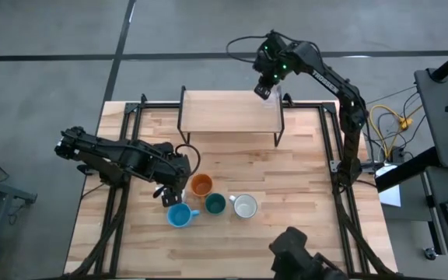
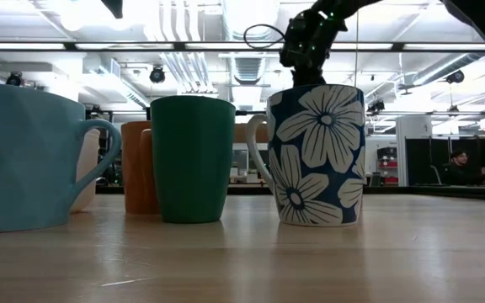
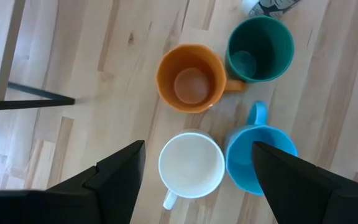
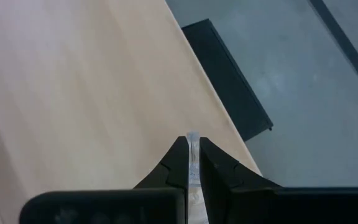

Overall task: Stack small to large cups/mugs on shelf
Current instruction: Put the transparent mug on the shelf, then put the white mug on the shelf

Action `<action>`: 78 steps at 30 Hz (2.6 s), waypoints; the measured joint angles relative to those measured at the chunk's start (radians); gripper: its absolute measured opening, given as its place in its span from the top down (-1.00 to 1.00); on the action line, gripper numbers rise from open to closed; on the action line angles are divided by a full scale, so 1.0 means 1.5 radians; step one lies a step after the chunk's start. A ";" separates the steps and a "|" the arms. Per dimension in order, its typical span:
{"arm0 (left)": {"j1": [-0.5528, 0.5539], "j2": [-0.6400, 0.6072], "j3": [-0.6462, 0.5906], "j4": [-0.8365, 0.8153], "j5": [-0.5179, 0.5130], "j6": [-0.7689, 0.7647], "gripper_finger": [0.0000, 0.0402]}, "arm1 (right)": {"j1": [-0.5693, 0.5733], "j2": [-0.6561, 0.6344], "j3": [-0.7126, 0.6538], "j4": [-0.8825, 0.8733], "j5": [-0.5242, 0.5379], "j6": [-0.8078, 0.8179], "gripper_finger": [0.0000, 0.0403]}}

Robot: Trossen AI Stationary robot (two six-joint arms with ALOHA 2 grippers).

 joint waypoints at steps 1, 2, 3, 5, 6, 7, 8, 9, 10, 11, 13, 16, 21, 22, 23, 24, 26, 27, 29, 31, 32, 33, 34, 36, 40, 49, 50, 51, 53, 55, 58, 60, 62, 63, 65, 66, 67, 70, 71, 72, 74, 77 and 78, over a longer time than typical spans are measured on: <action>0.000 0.000 0.000 0.000 0.000 0.000 -0.38 | -0.003 0.002 0.000 0.000 0.000 0.002 0.94; 0.000 0.000 0.000 0.000 0.000 0.000 -0.38 | -0.005 0.003 0.001 0.000 0.000 0.002 0.94; 0.000 0.000 0.000 0.000 0.000 0.000 -0.38 | -0.007 0.004 0.004 0.000 0.000 0.002 0.94; 0.000 0.000 0.000 0.000 0.000 0.000 -0.38 | -0.011 0.005 0.011 0.003 0.000 0.004 0.94; 0.000 0.000 0.000 0.000 0.000 0.000 -0.38 | -0.013 0.005 0.015 0.005 0.000 0.004 0.94; 0.000 0.000 0.000 0.001 0.000 0.000 -0.38 | -0.016 0.005 0.020 0.005 0.000 0.004 0.94; 0.000 0.000 0.000 0.001 0.000 0.000 -0.38 | -0.019 0.005 0.023 0.006 0.000 0.005 0.94; 0.000 0.000 0.000 0.001 0.000 0.000 -0.38 | -0.023 0.005 0.027 0.006 0.000 0.008 0.94; 0.000 0.000 0.000 0.001 0.000 0.000 -0.38 | -0.027 0.005 0.029 0.006 0.000 0.010 0.94; 0.000 0.000 0.000 0.001 0.000 0.001 -0.38 | -0.029 0.005 0.031 0.006 0.000 0.013 0.94; 0.000 0.000 0.000 0.001 0.000 0.001 -0.38 | -0.035 0.005 0.031 0.005 0.000 0.015 0.94; 0.000 0.000 0.000 0.001 0.000 0.001 -0.38 | -0.040 0.005 0.030 0.004 0.000 0.019 0.94; 0.000 0.000 0.000 0.001 0.000 0.001 -0.38 | -0.042 0.006 0.027 0.003 0.000 0.022 0.94; 0.000 0.000 0.000 0.001 0.000 0.001 -0.38 | -0.042 0.006 0.026 0.003 -0.001 0.022 0.94; 0.000 0.000 0.000 0.001 0.000 0.001 -0.38 | -0.042 0.006 0.024 0.003 -0.001 0.024 0.94; 0.000 0.000 0.000 0.001 0.000 0.001 -0.38 | -0.042 0.006 0.021 0.003 -0.001 0.026 0.94; 0.000 0.000 0.000 0.001 0.000 0.001 -0.38 | -0.042 0.006 0.014 0.003 -0.001 0.027 0.94; 0.000 0.000 0.000 0.001 0.000 0.001 -0.38 | -0.041 0.006 0.012 0.002 -0.001 0.027 0.94; 0.000 0.000 0.000 0.001 0.000 0.001 -0.38 | -0.041 0.006 0.010 -0.002 -0.001 0.027 0.94; 0.000 0.000 0.000 0.001 0.000 0.001 -0.38 | -0.041 0.006 0.010 -0.003 -0.001 0.027 0.94; 0.000 0.000 0.000 0.001 0.000 0.001 -0.38 | -0.042 0.006 0.010 -0.003 -0.001 0.028 0.94; 0.000 0.000 0.000 0.001 0.000 0.001 -0.38 | -0.042 0.006 0.010 -0.003 -0.001 0.032 0.94; 0.000 0.000 0.000 0.001 0.000 0.001 -0.38 | -0.042 0.006 0.010 -0.003 -0.001 0.041 0.94; 0.000 0.000 0.000 0.002 0.000 0.001 -0.38 | -0.043 0.006 0.009 -0.003 -0.001 0.054 0.94; 0.000 0.000 0.000 0.002 0.000 0.001 -0.38 | -0.043 0.006 0.009 -0.003 -0.001 0.054 0.93; 0.000 0.000 0.000 0.001 0.000 0.001 -0.38 | -0.044 0.006 0.009 0.002 0.000 0.053 0.54; 0.000 0.000 0.000 0.001 0.000 0.001 -0.38 | -0.045 0.006 0.009 0.005 0.000 0.055 0.49; 0.000 0.000 0.000 0.001 0.000 0.001 -0.38 | -0.045 0.006 0.009 0.006 0.000 0.057 0.43; 0.000 0.000 0.000 0.001 0.000 0.001 -0.38 | -0.045 0.006 0.009 0.010 0.000 0.057 0.34; 0.000 0.000 0.000 0.001 0.000 0.001 -0.38 | -0.045 0.006 0.009 0.017 0.000 0.057 0.27; 0.000 0.000 0.000 0.001 0.000 0.001 -0.39 | -0.045 0.006 0.015 0.031 0.000 0.064 0.17; 0.000 0.000 0.000 0.001 0.000 0.001 -0.38 | -0.045 0.006 0.033 0.043 0.001 0.074 0.12; 0.000 0.000 0.000 0.001 0.000 0.001 -0.38 | -0.045 0.006 0.065 0.047 0.001 0.082 0.08; 0.000 0.000 0.000 0.001 0.000 0.001 -0.38 | -0.045 0.006 0.083 0.047 0.001 0.088 0.06; 0.000 0.000 0.000 0.000 0.000 0.001 -0.38 | -0.044 0.006 0.123 0.042 0.001 0.107 0.04; 0.000 0.000 0.000 -0.001 0.000 0.001 -0.38 | -0.044 0.006 0.144 0.035 0.000 0.121 0.04; 0.000 0.000 0.000 -0.003 0.000 0.001 -0.38 | -0.041 0.006 0.164 0.029 -0.002 0.138 0.03; 0.000 0.000 -0.001 -0.018 0.000 0.001 -0.38 | -0.028 -0.031 0.147 0.027 -0.039 0.186 0.03; 0.000 0.000 -0.001 -0.021 0.000 0.000 -0.38 | -0.017 -0.042 0.140 0.019 -0.056 0.193 0.03; 0.000 -0.001 -0.001 -0.027 0.000 -0.003 -0.38 | -0.005 -0.050 0.135 0.006 -0.068 0.197 0.03; 0.000 -0.005 -0.001 -0.031 0.000 -0.009 -0.38 | 0.029 -0.060 0.125 -0.040 -0.076 0.195 0.03; 0.000 -0.013 -0.001 -0.031 0.000 -0.011 -0.38 | 0.094 -0.067 0.111 -0.090 -0.077 0.186 0.03; 0.000 -0.016 -0.001 -0.031 0.000 -0.010 -0.38 | 0.118 -0.069 0.109 -0.101 -0.076 0.190 0.03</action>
